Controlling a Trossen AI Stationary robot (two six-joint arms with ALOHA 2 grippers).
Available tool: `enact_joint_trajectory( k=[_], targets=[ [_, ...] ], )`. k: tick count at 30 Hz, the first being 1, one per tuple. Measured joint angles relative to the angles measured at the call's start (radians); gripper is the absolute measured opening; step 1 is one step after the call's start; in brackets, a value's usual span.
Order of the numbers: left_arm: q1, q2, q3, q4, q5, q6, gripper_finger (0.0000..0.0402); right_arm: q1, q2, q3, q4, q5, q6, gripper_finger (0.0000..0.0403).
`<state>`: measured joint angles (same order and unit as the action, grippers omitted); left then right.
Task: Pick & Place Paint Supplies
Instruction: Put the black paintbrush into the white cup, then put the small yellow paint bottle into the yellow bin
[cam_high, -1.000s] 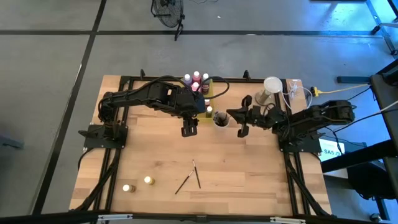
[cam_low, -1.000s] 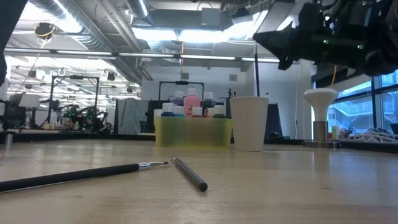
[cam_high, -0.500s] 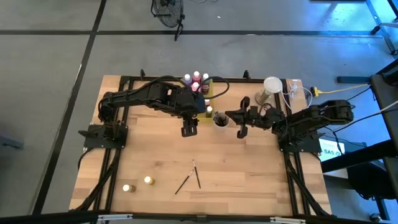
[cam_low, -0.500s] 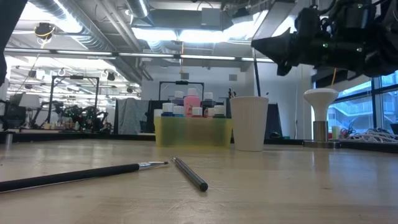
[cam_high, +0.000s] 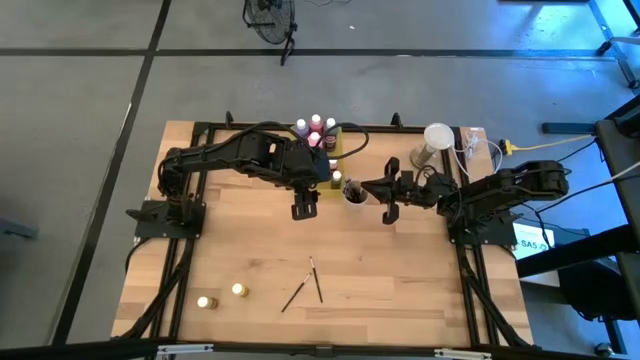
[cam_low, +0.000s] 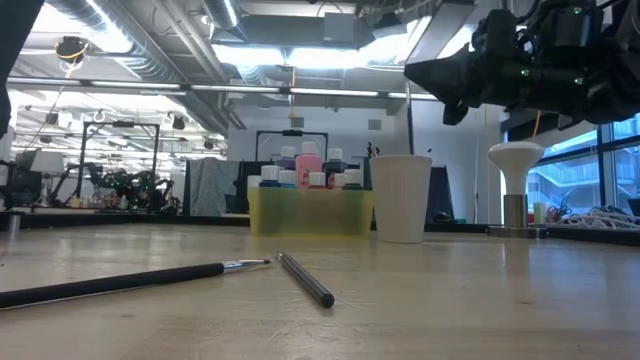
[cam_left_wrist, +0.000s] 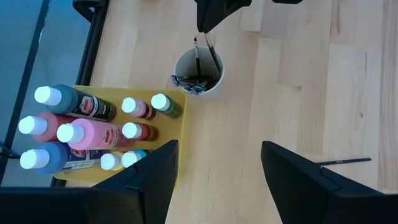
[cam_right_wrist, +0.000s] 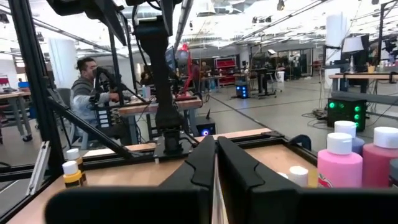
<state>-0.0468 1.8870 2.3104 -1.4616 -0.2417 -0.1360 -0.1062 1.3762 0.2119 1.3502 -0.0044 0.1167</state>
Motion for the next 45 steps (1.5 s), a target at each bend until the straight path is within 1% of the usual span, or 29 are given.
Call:
enact_joint_trajectory(
  k=[13, 23, 27, 39, 45],
  targets=[
    [0.0, 0.0, 0.0, 0.0, 0.0, 0.0, 0.0226, 0.0, 0.0, 0.0, -0.005, -0.026, 0.0, 0.0066],
    [0.0, 0.0, 0.0, 0.0, 0.0, 0.0, 0.0226, 0.0, 0.0, 0.025, 0.0, -0.025, -0.002, 0.0138],
    [0.0, 0.0, 0.0, 0.0, 0.0, 0.0, 0.0226, 0.0, 0.0, 0.047, 0.0, -0.025, -0.002, 0.0158],
    [0.0, 0.0, 0.0, 0.0, 0.0, 0.0, 0.0226, 0.002, 0.0, 0.058, -0.008, -0.027, -0.004, 0.0163],
    [0.0, 0.0, 0.0, 0.0, 0.0, 0.0, 0.0226, 0.002, 0.0, 0.058, -0.007, -0.098, -0.005, 0.0163]
  ],
)
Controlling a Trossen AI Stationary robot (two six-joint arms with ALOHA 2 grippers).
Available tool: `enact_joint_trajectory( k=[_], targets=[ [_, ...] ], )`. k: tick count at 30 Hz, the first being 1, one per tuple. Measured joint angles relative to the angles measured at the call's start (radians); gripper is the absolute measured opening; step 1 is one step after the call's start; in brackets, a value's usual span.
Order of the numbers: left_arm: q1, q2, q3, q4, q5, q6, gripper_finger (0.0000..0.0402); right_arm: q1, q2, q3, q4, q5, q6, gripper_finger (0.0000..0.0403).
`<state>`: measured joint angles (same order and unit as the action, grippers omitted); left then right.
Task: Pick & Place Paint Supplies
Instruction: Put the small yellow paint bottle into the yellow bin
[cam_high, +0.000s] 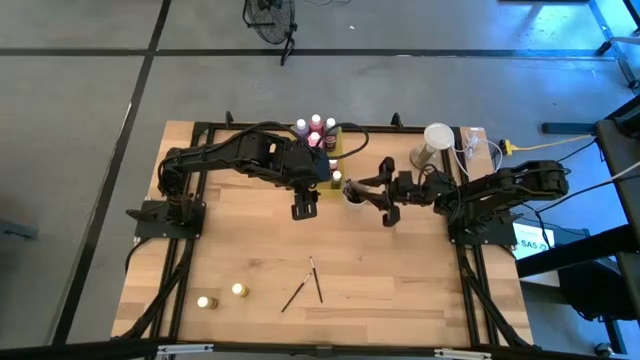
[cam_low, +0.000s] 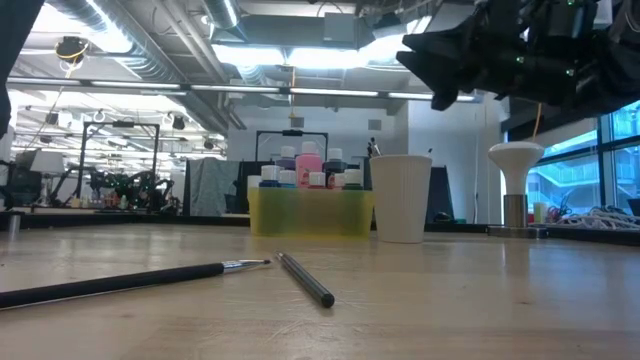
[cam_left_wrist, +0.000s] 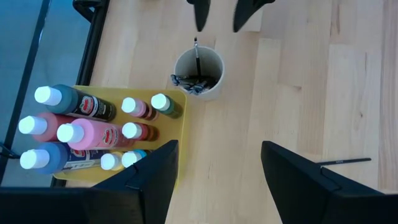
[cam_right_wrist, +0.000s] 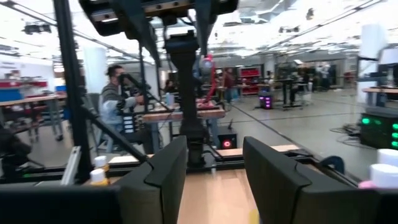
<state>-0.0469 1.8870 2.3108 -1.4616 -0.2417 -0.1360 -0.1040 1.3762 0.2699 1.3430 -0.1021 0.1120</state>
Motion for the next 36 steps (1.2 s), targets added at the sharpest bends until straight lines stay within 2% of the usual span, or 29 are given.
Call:
enact_joint_trajectory(
  k=[6, 15, 21, 28, 32, 36],
  targets=[
    [0.0, 0.0, 0.0, 0.0, 0.0, 0.0, 0.0226, 0.0, 0.0, 0.0, 0.0, -0.06, 0.0, 0.0163],
    [0.0, 0.0, 0.0, 0.0, 0.0, 0.0, 0.0226, 0.001, 0.0, 0.0, -0.052, -0.073, -0.013, 0.0163],
    [0.0, 0.0, 0.0, 0.0, 0.0, 0.0, 0.0226, 0.001, 0.0, 0.0, -0.041, -0.214, -0.121, 0.0163],
    [0.0, 0.0, 0.0, 0.0, 0.0, 0.0, 0.0226, 0.021, 0.0, 0.0, -0.051, -0.246, -0.177, 0.0163],
    [0.006, 0.0, 0.0, 0.043, 0.0, 0.0, 0.0226, 0.059, 0.0, 0.0, -0.057, -0.353, -0.236, 0.0158],
    [0.01, 0.0, 0.0, 0.097, -0.001, 0.0, 0.0226, 0.104, 0.0, 0.0, -0.051, -0.373, -0.277, 0.0152]
  ],
)
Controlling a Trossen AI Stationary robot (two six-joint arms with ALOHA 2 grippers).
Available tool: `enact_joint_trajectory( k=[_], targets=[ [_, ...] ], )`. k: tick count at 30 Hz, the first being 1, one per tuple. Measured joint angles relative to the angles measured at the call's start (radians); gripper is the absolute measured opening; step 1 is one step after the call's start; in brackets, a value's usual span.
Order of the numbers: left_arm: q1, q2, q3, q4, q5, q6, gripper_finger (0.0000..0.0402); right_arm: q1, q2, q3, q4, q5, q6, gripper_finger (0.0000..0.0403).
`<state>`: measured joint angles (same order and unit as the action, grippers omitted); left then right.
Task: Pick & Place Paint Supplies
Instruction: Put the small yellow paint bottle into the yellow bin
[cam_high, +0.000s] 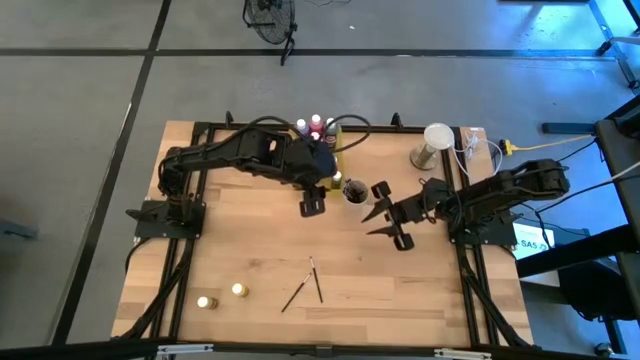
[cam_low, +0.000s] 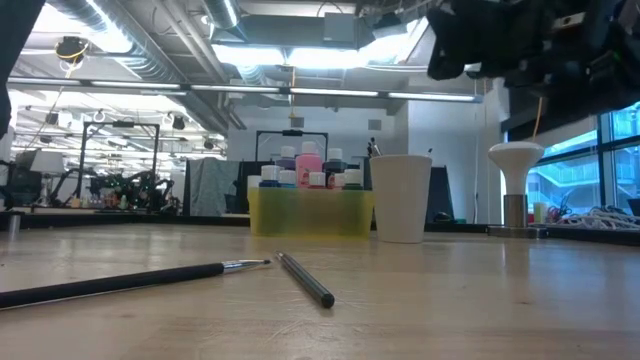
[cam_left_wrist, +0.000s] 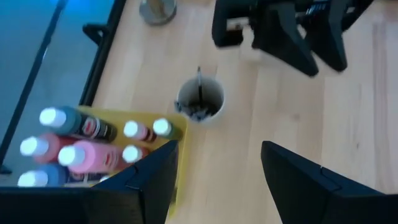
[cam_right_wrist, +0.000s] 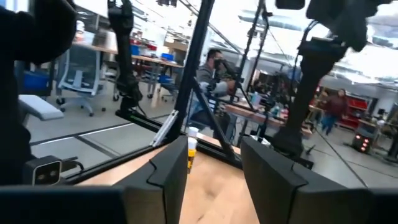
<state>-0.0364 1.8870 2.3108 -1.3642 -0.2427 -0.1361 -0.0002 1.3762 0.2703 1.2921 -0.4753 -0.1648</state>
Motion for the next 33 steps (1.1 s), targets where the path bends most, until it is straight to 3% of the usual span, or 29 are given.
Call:
enact_joint_trajectory(
  k=[8, 16, 18, 24, 33],
  targets=[
    [-0.012, 0.007, 0.001, 0.124, 0.05, 0.0, 0.0226, 0.079, 0.0, 0.0, -0.01, 0.0, -0.008, 0.0145],
    [-0.059, 0.034, 0.002, 0.1, 0.113, -0.07, 0.0226, 0.123, 0.0, 0.0, -0.046, 0.001, -0.008, 0.0144],
    [-0.097, 0.038, 0.0, 0.019, 0.067, -0.114, 0.0226, 0.132, 0.0, 0.0, -0.059, 0.001, -0.003, 0.0144],
    [-0.255, 0.046, -0.002, -0.218, -0.229, -0.348, 0.0226, 0.153, 0.0, 0.0, -0.081, 0.002, -0.001, 0.0144],
    [-0.459, 0.045, -0.057, -0.203, -0.309, -0.489, 0.0226, 0.18, 0.0, 0.0, -0.081, 0.061, 0.022, 0.0144]
  ],
)
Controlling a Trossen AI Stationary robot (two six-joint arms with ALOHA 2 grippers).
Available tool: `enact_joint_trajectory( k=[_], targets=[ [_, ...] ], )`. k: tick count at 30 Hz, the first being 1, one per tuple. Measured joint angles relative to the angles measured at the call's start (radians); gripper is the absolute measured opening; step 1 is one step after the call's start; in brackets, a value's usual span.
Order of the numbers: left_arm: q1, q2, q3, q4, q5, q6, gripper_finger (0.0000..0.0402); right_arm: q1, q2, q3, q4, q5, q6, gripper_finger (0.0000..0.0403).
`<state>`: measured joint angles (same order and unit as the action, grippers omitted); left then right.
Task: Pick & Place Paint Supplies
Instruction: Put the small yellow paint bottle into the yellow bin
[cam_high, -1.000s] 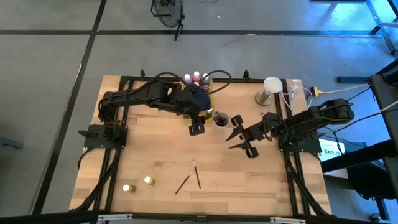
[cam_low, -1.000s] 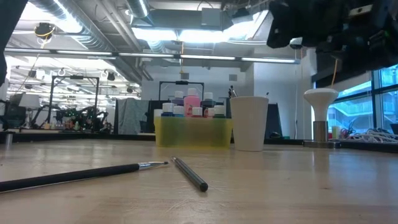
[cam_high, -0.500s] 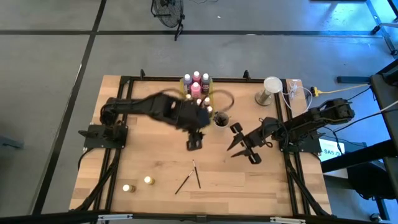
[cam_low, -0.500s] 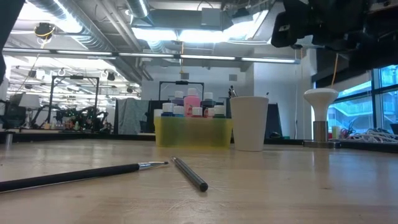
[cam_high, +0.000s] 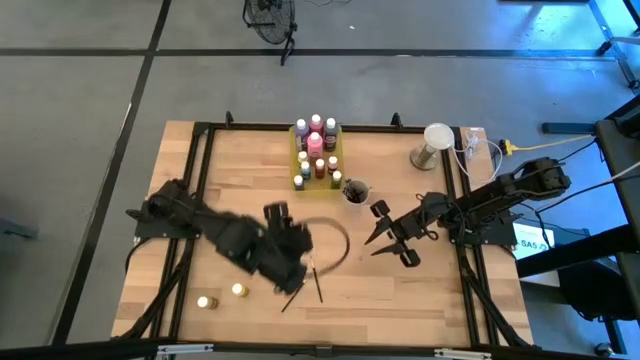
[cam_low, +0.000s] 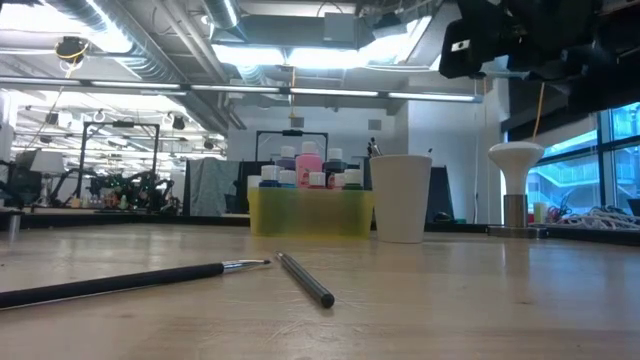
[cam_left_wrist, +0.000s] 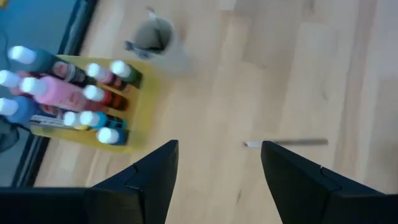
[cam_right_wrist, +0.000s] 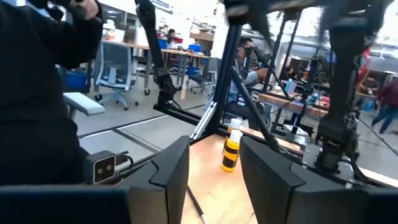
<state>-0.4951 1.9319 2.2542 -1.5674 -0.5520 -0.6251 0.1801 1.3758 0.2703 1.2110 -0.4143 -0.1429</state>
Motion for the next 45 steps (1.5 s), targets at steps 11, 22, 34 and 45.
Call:
enact_joint_trajectory(
  k=[11, 22, 34, 45],
  targets=[
    [-0.123, 0.004, -0.22, 0.201, 0.144, -0.001, 0.0226, 0.042, 0.0, 0.0, 0.003, 0.059, 0.08, 0.0144],
    [-0.139, 0.003, -0.301, 0.044, 0.154, -0.421, 0.0226, 0.084, 0.0, 0.0, 0.0, 0.1, 0.076, 0.0144],
    [-0.239, 0.001, -0.327, -0.004, 0.309, -0.606, 0.0226, 0.084, 0.0, 0.0, -0.002, 0.1, 0.046, 0.0144],
    [-0.241, 0.001, -0.368, -0.004, 0.597, -0.735, 0.0226, 0.084, 0.0, 0.017, 0.003, 0.1, -0.03, 0.0144]
  ],
)
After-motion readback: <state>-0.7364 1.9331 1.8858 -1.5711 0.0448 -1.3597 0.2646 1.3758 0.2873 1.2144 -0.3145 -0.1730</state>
